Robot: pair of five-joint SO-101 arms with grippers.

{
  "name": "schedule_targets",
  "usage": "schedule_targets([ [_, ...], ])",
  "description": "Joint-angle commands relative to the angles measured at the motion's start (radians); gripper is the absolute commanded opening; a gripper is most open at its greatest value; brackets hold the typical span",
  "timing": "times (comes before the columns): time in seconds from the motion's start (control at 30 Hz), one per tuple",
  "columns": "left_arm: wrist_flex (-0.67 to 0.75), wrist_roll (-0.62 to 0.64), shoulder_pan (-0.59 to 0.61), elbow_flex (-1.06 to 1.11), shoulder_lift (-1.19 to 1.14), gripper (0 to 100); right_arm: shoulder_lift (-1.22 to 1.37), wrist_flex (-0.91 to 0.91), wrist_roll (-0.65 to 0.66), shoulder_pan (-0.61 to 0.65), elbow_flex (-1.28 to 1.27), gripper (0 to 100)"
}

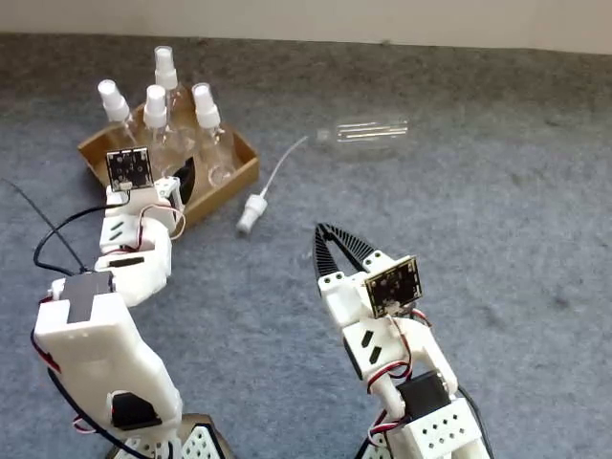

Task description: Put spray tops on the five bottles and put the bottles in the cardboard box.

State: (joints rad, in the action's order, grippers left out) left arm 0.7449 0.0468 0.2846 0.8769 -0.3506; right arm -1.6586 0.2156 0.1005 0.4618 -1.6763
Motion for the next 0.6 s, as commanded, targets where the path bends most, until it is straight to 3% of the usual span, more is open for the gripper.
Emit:
schedule_targets([
  [0.0, 0.034, 0.006, 0.01, 0.054, 0.048, 29, -0.005, 0.01, 0.006, -0.008, -0.176, 0.4],
  [0.17, 0.057, 0.005, -0.002, 0.156, 0.189, 29, -0.005, 0.01, 0.006, -0.008, -0.176, 0.4],
  [0.57, -0.103, 0.005, -0.007, 0.386, 0.532, 29, -0.005, 0.01, 0.006, -0.013, -0.176, 0.4],
])
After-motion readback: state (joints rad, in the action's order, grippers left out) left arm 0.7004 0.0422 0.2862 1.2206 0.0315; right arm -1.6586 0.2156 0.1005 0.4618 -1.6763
